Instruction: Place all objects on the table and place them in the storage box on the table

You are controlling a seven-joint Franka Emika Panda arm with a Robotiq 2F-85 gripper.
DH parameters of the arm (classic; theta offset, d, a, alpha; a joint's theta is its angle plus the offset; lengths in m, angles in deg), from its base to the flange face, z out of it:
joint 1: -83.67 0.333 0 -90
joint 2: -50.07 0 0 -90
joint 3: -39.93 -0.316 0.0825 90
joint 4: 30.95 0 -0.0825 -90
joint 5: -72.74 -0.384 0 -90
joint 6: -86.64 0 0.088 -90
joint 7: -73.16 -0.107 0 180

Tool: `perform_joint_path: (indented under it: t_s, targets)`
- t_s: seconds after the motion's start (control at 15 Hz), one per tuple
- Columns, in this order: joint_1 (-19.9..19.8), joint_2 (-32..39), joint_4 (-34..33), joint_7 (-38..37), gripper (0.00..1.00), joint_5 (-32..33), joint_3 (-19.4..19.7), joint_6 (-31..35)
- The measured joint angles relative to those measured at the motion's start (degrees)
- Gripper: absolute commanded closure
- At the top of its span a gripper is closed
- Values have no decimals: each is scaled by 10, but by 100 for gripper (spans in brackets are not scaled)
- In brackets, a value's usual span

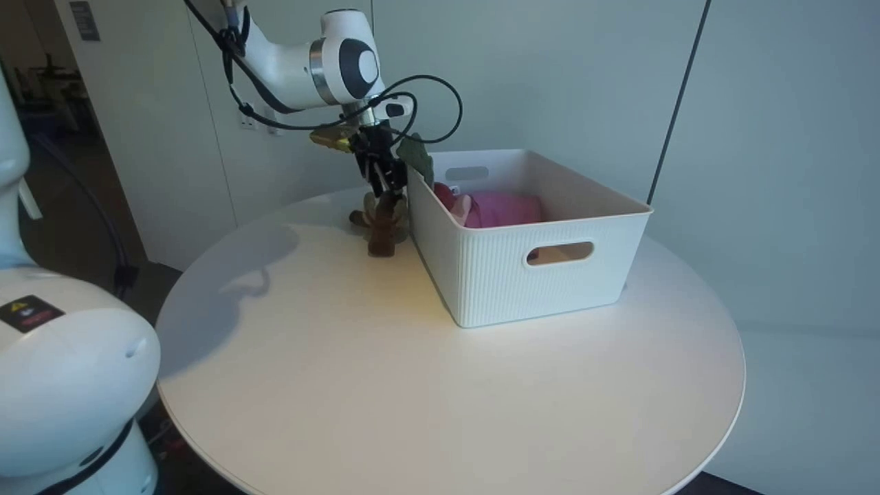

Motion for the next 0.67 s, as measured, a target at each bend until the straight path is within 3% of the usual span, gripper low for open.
perform_joint_path:
  t_s: [0.27, 0.33, 0.47, 0.67]
  targets:
    - [-5, -15, 36, 131, 88, -141, 0, 93]
    - [-5, -17, 40, 173, 91, -190, -3, 89]
    - [-5, -20, 39, 243, 95, -275, -5, 38]
    - [-9, -32, 28, 219, 93, -254, 2, -89]
